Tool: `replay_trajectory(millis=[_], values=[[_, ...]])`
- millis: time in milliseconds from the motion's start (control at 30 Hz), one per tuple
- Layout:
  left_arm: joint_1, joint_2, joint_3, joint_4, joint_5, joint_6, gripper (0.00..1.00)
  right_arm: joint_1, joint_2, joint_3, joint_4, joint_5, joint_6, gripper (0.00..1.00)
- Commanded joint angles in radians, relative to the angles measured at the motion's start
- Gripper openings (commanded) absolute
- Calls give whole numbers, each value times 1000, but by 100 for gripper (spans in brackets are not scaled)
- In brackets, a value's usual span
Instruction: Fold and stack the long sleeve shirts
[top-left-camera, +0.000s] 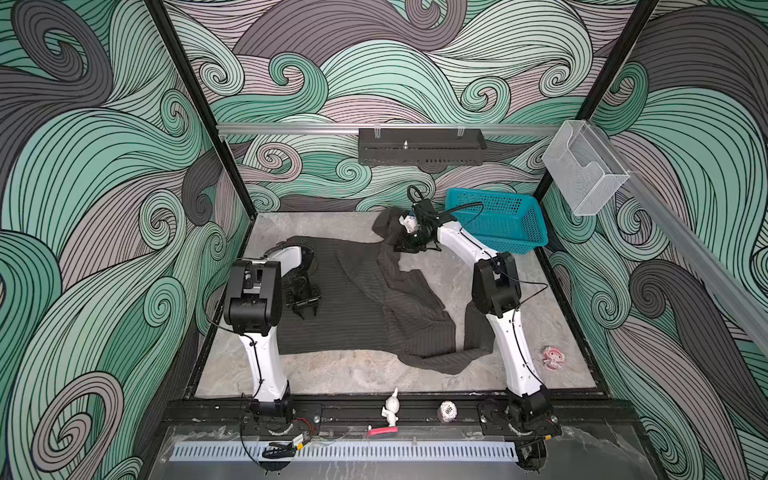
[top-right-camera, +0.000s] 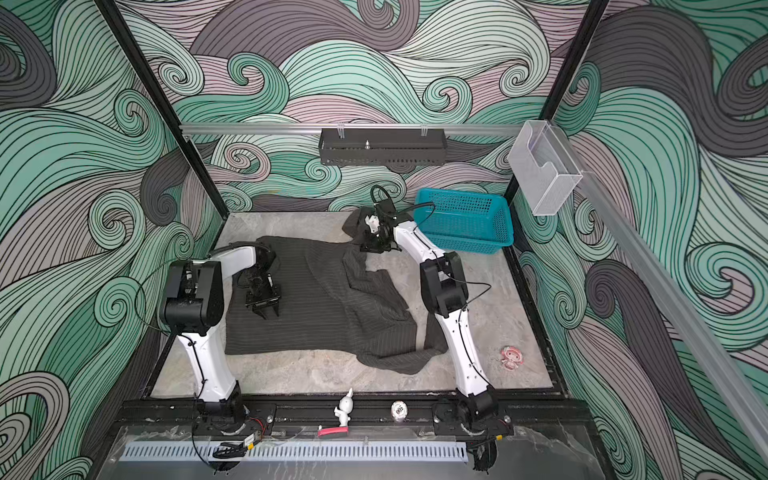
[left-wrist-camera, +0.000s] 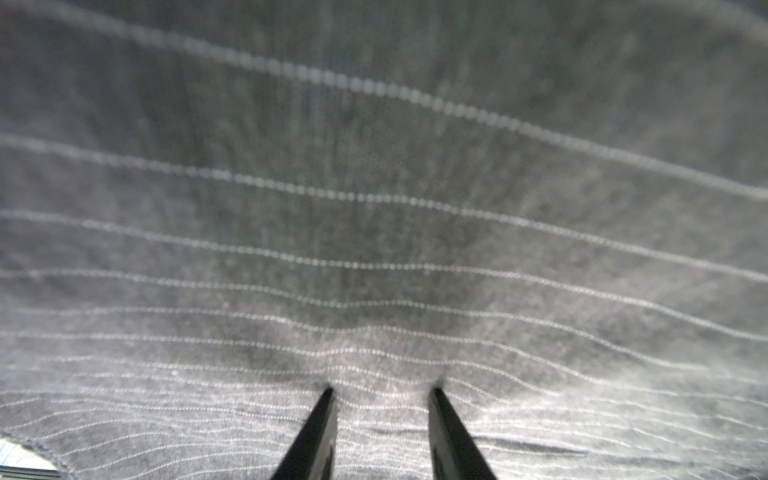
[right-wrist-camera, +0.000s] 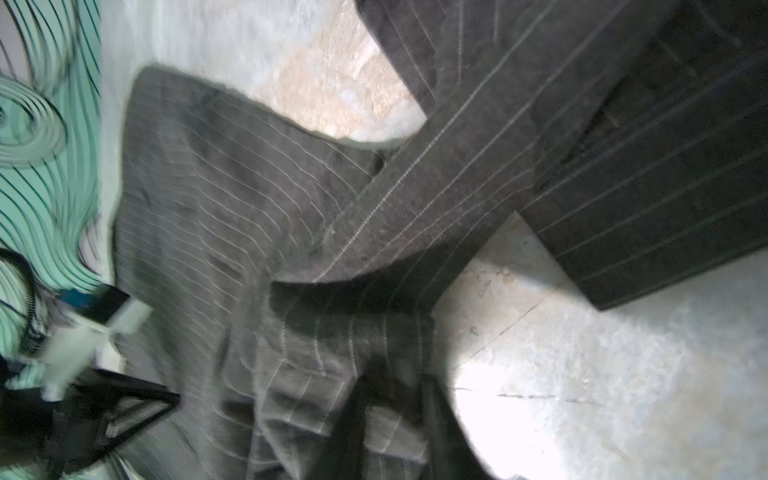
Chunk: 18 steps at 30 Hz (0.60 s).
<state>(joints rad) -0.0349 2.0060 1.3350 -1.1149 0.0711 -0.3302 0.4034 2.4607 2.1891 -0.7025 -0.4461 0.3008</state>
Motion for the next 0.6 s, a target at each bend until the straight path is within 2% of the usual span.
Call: replay_trajectory(millis=[0, 233, 433, 567], values=[[-6, 43, -15, 8, -28, 2, 36, -9, -10, 52, -7, 24, -17, 1], [-7, 43, -13, 9, -30, 2, 36, -8, -57, 172, -40, 277, -143, 0], [-6, 42, -14, 6, -35, 2, 35, -8, -8, 340, -76, 420, -214, 0], [-6, 42, -12, 6, -42, 0, 35, -3, 27, 403, -74, 619, -315, 0]])
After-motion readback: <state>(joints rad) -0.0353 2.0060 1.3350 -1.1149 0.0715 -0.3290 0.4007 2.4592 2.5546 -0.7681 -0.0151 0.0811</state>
